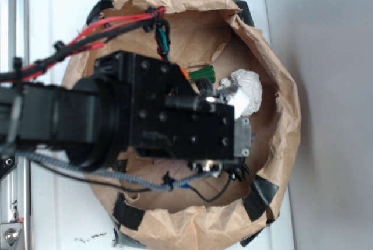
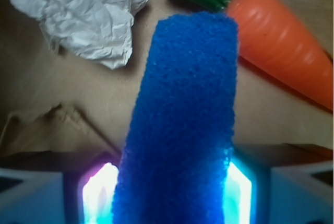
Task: Grab the blue sponge.
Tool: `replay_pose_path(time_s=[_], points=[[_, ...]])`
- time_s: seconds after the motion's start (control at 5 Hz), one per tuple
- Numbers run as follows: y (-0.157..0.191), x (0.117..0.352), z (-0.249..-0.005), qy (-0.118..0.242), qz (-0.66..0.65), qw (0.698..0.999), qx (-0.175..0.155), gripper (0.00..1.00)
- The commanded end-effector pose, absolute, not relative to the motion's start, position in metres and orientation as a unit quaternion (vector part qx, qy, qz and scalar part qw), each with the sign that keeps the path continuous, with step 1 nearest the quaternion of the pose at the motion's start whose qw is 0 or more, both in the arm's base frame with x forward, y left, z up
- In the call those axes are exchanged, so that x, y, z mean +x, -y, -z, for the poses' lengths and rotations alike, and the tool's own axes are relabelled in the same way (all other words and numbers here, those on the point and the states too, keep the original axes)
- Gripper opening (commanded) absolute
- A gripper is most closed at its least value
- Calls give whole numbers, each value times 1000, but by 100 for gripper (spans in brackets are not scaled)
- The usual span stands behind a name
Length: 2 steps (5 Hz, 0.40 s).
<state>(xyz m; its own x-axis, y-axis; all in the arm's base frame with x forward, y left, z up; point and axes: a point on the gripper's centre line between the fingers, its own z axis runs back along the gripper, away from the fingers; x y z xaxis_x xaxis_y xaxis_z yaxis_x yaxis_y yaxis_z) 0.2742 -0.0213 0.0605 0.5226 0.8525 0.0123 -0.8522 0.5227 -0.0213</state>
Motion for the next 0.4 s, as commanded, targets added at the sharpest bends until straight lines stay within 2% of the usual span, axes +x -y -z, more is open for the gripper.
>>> replay_pose_path(time_s=[0.0,0.2], points=[[9,264,-137,22,-436,899,-26,0],[9,256,-144,49,-434,899,-25,0]])
